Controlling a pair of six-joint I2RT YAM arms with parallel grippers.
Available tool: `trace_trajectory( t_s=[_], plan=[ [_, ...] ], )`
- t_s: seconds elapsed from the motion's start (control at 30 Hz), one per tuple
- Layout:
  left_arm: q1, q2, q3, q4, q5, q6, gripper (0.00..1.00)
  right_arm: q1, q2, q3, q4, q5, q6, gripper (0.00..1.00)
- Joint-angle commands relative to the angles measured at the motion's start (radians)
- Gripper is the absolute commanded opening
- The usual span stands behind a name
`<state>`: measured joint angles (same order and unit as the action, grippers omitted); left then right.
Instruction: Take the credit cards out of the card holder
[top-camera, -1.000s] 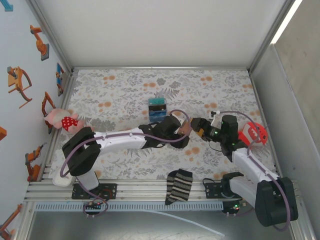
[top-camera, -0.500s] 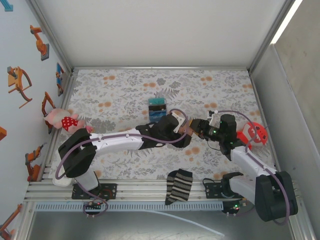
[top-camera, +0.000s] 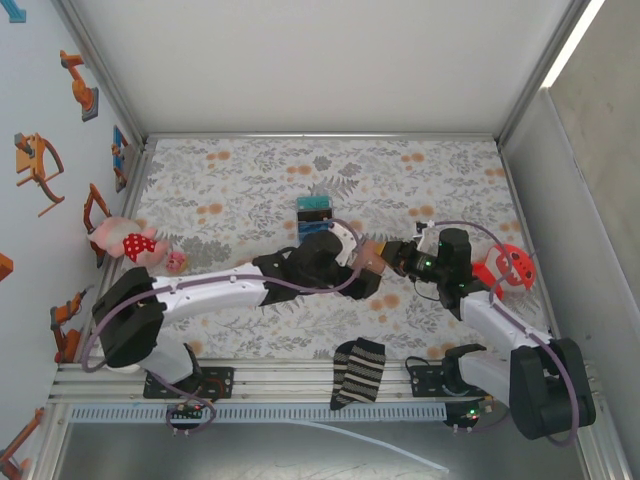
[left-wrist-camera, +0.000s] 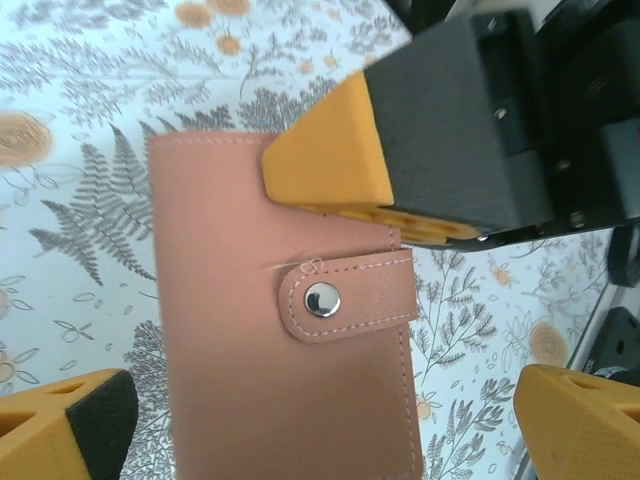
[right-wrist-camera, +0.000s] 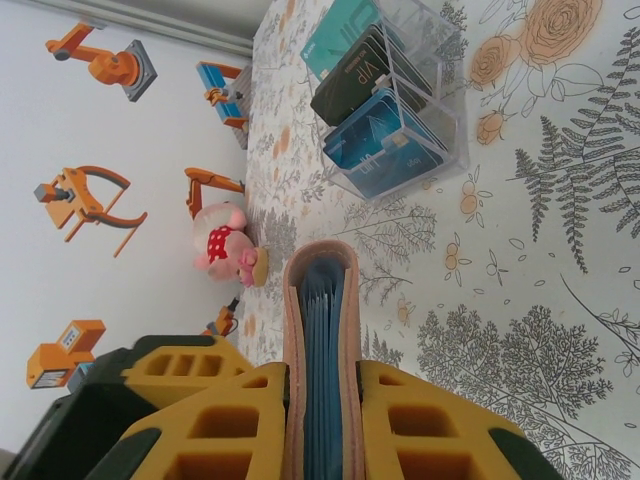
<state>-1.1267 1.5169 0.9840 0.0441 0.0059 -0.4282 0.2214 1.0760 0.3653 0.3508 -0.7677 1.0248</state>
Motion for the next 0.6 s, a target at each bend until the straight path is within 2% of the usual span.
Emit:
trace_trajectory(
  t_s=[0.0, 0.27, 0.43, 0.57],
  plan=[
    [0.034, -0.078, -0.046, 0.032, -0.059, -0.005, 0.97, 0.012, 0.006, 0.021, 0.051, -0.030, -0.019, 0.03],
    [0.120, -0.225, -0.161, 0.071, -0.051, -0.053, 1.00, 0.027, 0.050, 0.093, 0.155, -0.180, -0.054, 0.03],
    [0.175, -0.312, -0.250, 0.139, 0.092, -0.041, 0.91, 0.054, 0.123, 0.159, 0.256, -0.275, -0.057, 0.02],
    [0.235, -0.379, -0.322, 0.194, 0.297, -0.023, 0.87, 0.084, 0.198, 0.226, 0.317, -0.338, -0.054, 0.00]
  ],
)
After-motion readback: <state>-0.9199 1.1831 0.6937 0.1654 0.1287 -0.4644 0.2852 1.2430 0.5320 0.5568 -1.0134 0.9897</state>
